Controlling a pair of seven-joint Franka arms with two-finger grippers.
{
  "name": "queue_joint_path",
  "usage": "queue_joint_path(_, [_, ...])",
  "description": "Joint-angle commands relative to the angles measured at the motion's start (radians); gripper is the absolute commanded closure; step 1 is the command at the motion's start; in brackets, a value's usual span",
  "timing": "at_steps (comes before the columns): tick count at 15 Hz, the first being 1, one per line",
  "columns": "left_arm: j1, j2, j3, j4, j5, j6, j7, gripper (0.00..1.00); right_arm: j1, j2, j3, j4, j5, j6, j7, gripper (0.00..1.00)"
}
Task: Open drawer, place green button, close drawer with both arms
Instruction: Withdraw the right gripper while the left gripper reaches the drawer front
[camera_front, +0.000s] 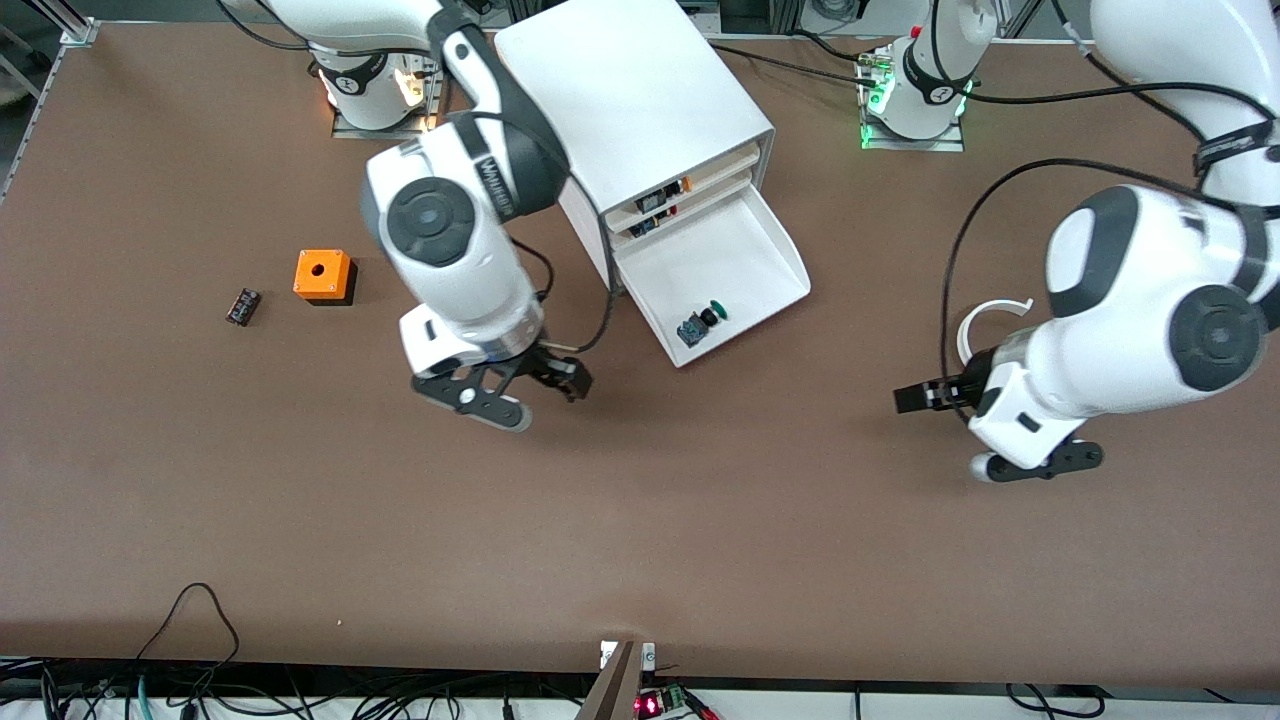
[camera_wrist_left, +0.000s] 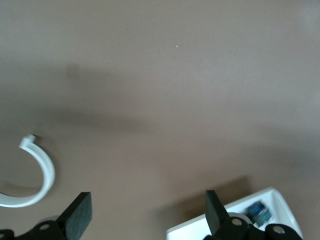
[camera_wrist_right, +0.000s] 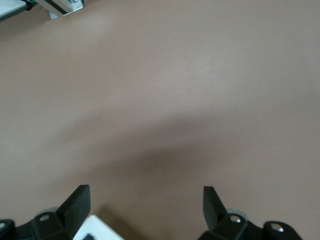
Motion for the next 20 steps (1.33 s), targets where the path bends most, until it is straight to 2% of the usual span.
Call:
queue_joint_path(1, [-0.052,-0.019,0.004,-0.111,-0.004,0.111,-0.151,0.01,-0.077,-0.121,0.014,-0.157,0.023,0.001,-0.185,0.0])
queue_joint_path(10, [-0.206,-0.017,0.004,-0.4,0.003,0.422,-0.365,0.01,-0.302,-0.302,0.012,-0.402,0.038,0.084,-0.693,0.0])
queue_joint_path(15, [-0.256,-0.019,0.002,-0.533,0.008,0.591,-0.399,0.01,-0.307,-0.418,-0.073,-0.487,0.027,0.084,-0.853,0.0])
queue_joint_path(20, [-0.336,-0.017,0.002,-0.598,0.008,0.653,-0.497,0.01,-0.304,-0.527,-0.084,-0.494,-0.037,-0.049,-0.826,0.0])
